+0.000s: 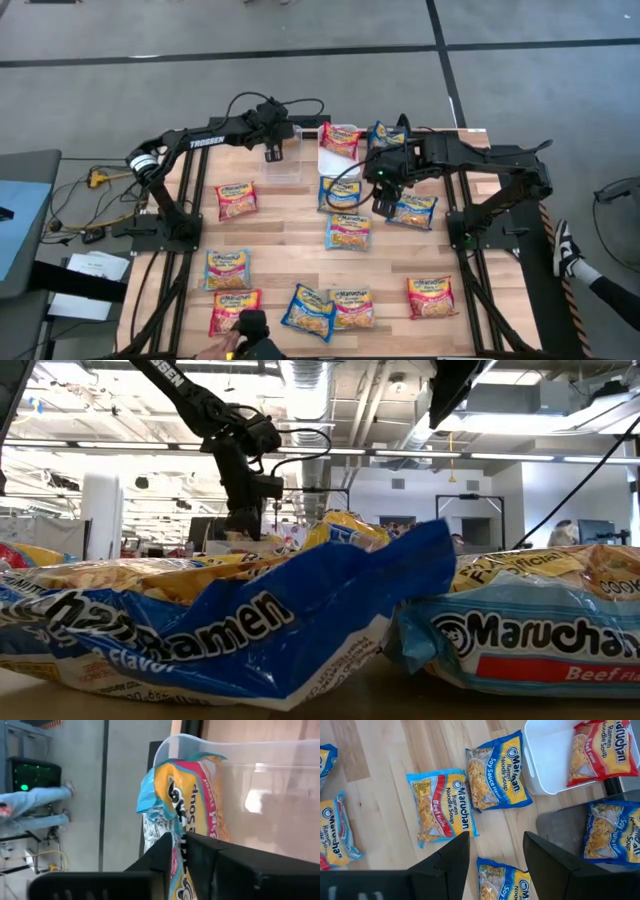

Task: Sort Maruchan noodles
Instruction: Put the light blue noodle pack into the transparent bin

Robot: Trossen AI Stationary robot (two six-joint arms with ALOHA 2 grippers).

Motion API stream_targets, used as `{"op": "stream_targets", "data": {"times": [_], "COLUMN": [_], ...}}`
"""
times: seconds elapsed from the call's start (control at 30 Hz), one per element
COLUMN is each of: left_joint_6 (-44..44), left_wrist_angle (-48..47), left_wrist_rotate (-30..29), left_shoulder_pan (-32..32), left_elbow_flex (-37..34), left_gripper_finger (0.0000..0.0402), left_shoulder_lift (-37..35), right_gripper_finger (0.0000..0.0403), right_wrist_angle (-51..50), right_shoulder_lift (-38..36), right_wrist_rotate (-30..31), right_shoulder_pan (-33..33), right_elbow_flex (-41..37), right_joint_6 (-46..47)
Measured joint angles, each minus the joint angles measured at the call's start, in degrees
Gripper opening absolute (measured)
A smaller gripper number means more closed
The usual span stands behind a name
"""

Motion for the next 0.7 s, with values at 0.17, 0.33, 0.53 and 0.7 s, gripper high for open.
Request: {"op": "stream_targets", "data": {"times": [0.17,0.33,0.53,0.7], "left_joint_6": [-2.0,-5.3,-7.5,-10.9], "left_wrist_angle": [0.1,0.3,-2.6,-8.0], "left_wrist_rotate": [0.1,-3.9,-5.1,-4.8], "left_shoulder_pan": [-0.1,-0.5,-1.3,-1.5], "left_elbow_flex": [0.0,0.0,2.4,7.9], "left_gripper_finger": [0.0088,0.0110,0.0112,0.0113], "left_shoulder_lift": [0.0,0.0,-0.1,-0.1], "right_gripper_finger": [0.0207,0.0207,0.0207,0.0207], "right_wrist_angle": [0.0,-0.1,-0.2,-0.2], "right_shoulder_lift": [0.0,0.0,0.0,0.0], "right_wrist_rotate": [0.0,0.0,0.0,0.0], "right_shoulder_pan": [0.0,0.0,0.0,0.0], "right_elbow_flex": [0.0,0.0,0.0,0.0], "right_joint_6": [0.1,0.1,0.1,0.0]}}
